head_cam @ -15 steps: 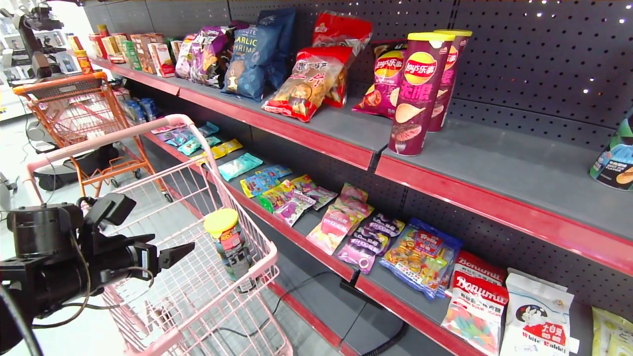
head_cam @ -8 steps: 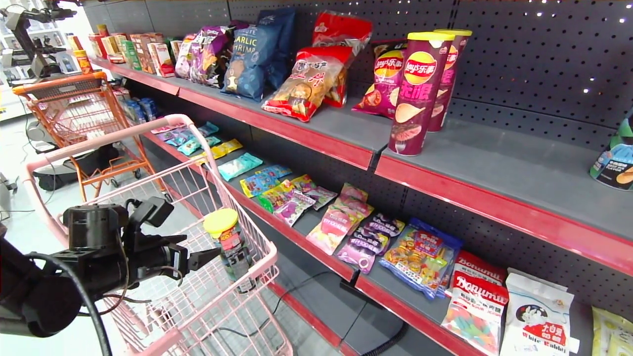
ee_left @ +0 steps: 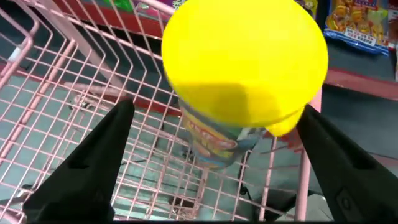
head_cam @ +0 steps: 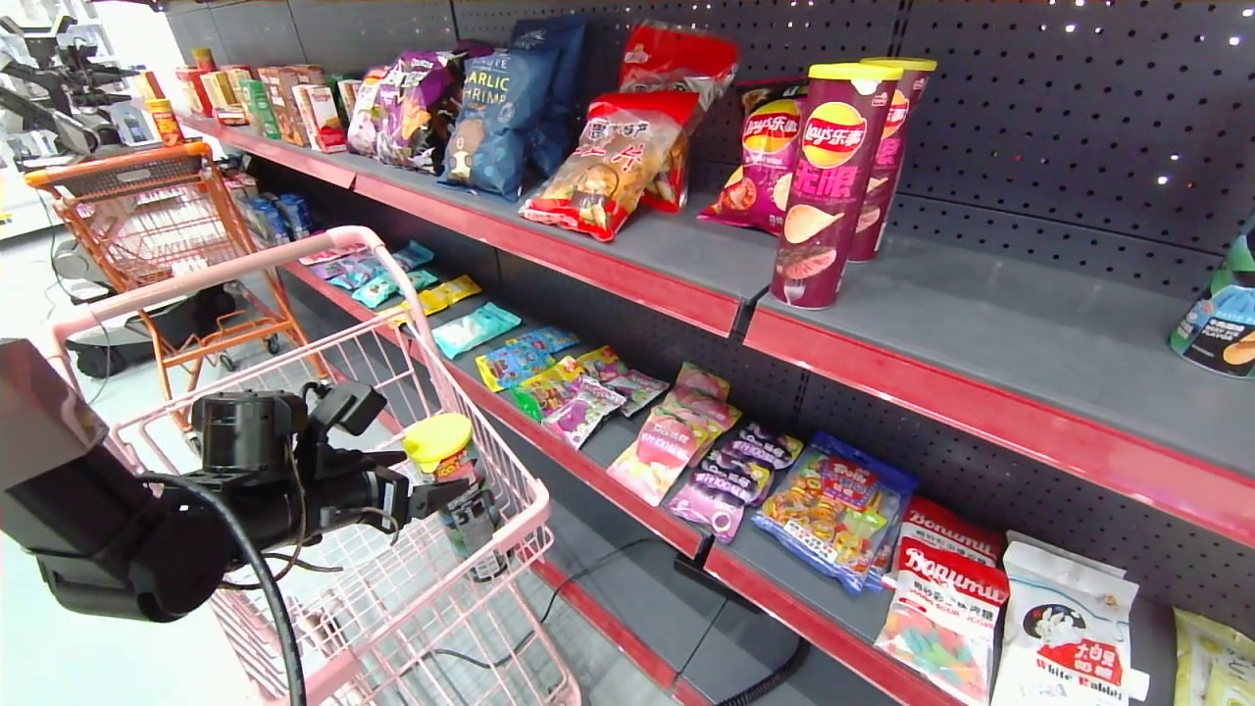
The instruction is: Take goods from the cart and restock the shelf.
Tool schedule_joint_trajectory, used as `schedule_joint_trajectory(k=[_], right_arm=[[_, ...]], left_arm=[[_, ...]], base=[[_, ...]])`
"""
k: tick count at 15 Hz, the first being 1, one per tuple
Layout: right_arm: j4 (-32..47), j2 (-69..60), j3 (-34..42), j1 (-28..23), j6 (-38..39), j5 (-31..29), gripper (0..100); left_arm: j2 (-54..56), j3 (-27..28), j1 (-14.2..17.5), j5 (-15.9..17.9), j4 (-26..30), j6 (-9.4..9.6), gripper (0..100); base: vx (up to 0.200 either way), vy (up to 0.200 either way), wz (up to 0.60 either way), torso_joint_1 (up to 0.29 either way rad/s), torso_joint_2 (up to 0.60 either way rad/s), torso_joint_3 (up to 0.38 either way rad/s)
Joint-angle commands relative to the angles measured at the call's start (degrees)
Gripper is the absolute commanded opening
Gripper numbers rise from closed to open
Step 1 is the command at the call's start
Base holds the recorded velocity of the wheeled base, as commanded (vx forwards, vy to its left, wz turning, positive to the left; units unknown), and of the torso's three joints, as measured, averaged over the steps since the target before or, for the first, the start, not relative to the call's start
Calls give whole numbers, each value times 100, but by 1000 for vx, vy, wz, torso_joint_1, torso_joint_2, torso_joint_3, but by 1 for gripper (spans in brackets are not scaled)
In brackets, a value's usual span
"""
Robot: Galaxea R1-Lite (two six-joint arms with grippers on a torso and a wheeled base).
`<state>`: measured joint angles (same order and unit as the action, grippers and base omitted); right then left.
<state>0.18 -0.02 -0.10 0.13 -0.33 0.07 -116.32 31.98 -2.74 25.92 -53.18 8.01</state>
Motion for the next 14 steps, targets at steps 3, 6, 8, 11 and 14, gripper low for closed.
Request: schedule_joint_trajectory(k=[3, 6, 8, 11, 14], right_arm=[[-1, 2, 1, 4, -2, 1, 100], [-1, 2, 1, 4, -2, 1, 100], [-9, 2, 1, 4, -2, 1, 100], [-1, 2, 1, 4, -2, 1, 100], [-1, 2, 1, 4, -2, 1, 100]], left_arm=[[-312, 257, -209, -8, -9, 16, 100], [-453, 380, -297, -17, -9, 16, 100], [-532, 406, -332, -34, -9, 16, 100], [-708, 432, -323, -52, -167, 16, 0], [-1226, 494, -323, -17, -1353, -45, 0]], base=[[0, 0, 0, 0, 0, 0], [0, 0, 0, 0, 0, 0], [0, 0, 0, 0, 0, 0], [0, 0, 0, 0, 0, 0], [0, 0, 0, 0, 0, 0]])
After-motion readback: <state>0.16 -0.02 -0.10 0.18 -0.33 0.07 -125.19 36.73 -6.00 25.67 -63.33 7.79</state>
